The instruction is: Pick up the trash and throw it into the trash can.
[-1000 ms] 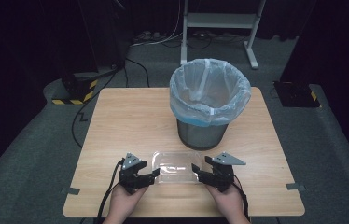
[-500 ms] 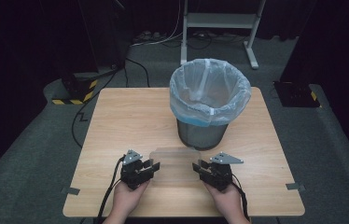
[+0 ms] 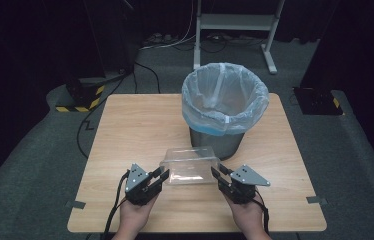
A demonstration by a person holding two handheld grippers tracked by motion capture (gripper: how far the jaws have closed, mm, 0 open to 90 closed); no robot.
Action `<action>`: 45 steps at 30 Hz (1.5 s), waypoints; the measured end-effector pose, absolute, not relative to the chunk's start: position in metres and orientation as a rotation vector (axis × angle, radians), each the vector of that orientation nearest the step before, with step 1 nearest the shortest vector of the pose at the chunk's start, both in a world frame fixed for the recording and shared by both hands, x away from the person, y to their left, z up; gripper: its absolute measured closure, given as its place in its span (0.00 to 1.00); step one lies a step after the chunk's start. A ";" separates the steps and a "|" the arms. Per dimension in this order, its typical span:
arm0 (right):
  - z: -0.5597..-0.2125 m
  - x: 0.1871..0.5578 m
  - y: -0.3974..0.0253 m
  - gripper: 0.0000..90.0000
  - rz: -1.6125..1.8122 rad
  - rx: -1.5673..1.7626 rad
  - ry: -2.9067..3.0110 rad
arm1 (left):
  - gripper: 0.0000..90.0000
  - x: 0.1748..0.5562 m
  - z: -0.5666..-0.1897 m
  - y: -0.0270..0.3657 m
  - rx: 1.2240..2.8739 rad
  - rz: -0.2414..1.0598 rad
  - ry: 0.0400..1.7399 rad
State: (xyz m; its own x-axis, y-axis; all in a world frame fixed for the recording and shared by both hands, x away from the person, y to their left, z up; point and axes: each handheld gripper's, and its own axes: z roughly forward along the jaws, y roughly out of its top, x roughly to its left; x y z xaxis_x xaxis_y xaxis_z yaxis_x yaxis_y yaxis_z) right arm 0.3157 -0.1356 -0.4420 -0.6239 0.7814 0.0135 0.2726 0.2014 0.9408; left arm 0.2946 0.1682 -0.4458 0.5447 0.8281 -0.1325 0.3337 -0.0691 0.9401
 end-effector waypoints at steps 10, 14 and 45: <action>-0.409 0.304 -0.146 0.80 1.486 0.903 1.882 | 0.85 0.286 -0.408 0.162 1.580 0.632 0.894; -0.389 0.299 -0.148 0.80 1.514 0.856 1.806 | 0.85 0.285 -0.392 0.159 1.539 0.664 0.863; -0.265 0.395 -0.177 0.73 1.437 0.839 1.508 | 0.87 0.412 -0.279 0.109 1.340 0.776 0.646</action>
State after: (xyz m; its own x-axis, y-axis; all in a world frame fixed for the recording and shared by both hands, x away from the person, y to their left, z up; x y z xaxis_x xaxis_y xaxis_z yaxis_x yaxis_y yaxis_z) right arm 0.3950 -0.1768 -0.2653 -0.3979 0.9073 -0.1358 -0.0917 0.1079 0.9899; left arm 0.4120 0.1089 -0.2790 0.5989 0.8004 0.0261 -0.1191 0.0569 0.9913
